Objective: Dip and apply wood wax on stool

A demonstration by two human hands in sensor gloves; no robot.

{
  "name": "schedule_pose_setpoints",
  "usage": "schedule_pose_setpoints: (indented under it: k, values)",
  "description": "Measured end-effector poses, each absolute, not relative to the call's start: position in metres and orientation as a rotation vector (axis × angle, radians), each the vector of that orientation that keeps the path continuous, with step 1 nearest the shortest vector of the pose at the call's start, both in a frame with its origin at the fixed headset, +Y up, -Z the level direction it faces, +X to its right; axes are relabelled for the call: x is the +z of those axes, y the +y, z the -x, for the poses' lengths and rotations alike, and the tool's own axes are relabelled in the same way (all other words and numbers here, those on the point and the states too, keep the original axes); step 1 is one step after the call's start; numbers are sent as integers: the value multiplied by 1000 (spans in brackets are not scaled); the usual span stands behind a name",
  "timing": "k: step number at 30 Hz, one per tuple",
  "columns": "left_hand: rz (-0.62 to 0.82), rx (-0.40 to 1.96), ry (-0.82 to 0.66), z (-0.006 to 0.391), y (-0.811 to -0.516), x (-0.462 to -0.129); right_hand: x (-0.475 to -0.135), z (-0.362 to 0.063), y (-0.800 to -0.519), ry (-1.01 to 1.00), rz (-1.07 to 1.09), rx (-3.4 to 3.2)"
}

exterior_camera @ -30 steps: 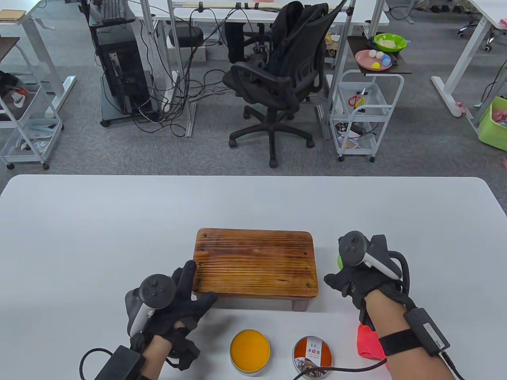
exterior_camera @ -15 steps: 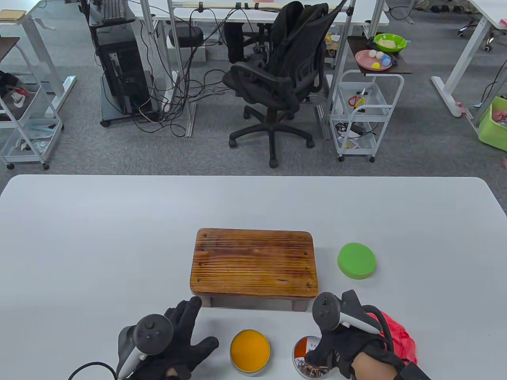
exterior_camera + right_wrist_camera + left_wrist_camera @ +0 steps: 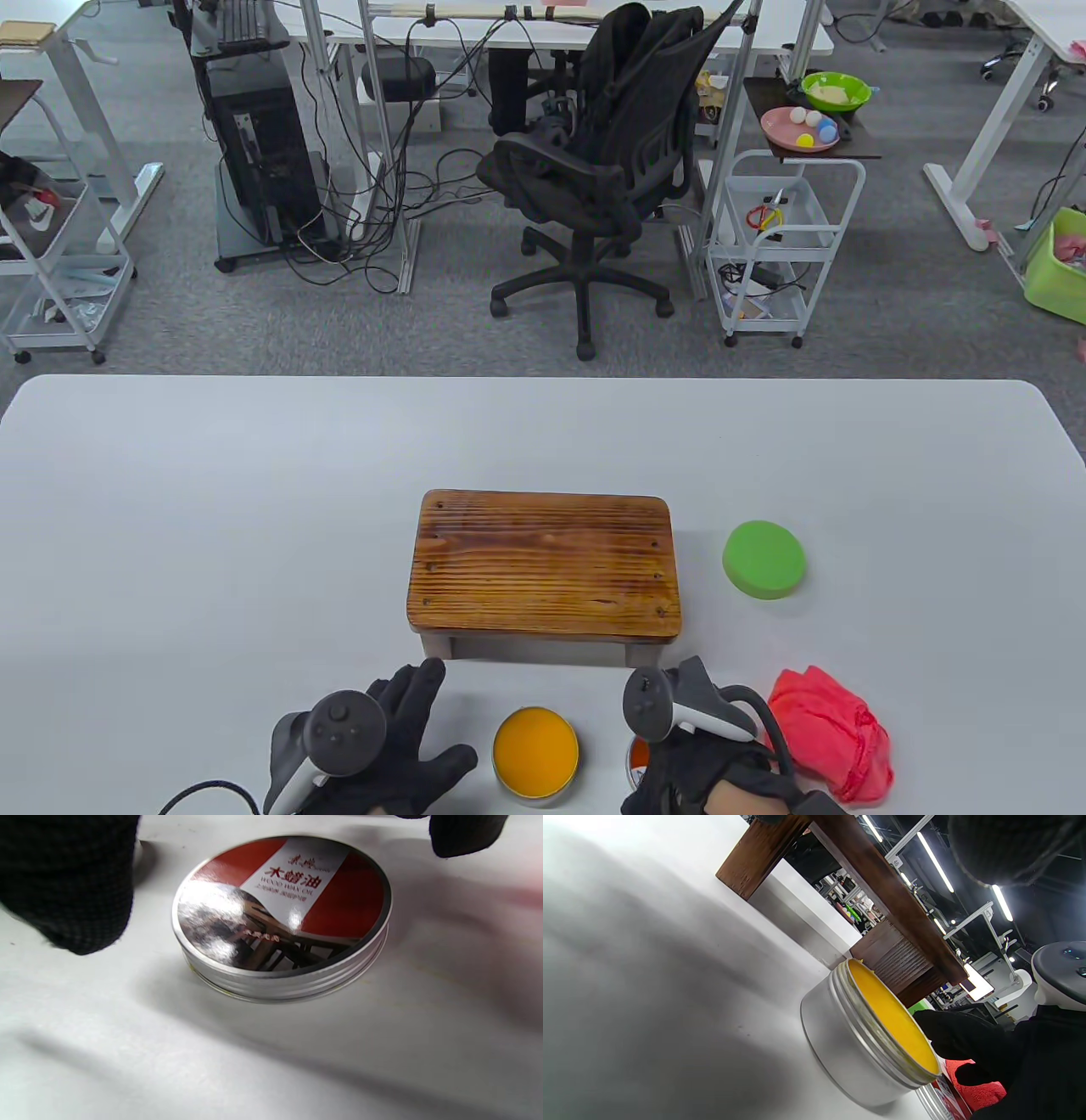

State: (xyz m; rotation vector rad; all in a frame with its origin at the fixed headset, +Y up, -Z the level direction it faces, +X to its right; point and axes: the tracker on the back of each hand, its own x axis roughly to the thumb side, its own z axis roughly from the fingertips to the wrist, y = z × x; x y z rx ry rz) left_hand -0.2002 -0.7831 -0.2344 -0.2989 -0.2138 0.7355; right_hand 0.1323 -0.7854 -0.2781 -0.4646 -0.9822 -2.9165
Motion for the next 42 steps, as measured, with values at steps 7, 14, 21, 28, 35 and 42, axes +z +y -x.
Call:
schedule_pose_setpoints:
  k: [7,14,21,28,35,42]
  values:
    - [311,734,-209,201,-788,-236,-278,-129,-801,-996,467,-2900]
    - [326,740,-200,201,-790,-237,-277,-127,-803,-983,472,-2895]
    - [329,721,-206,200,-789,-236,-278,-127,-804,-957,483,-2902]
    - [358,708,-215,197,-791,-237,-279,-128,-805,-924,511,-2923]
    - [457,663,-285,191,-791,-248,-279,-130,-806,-893,538,-2945]
    - [553,456,-349,175,-805,-263,-278,-131,-807,-871,539,-2955]
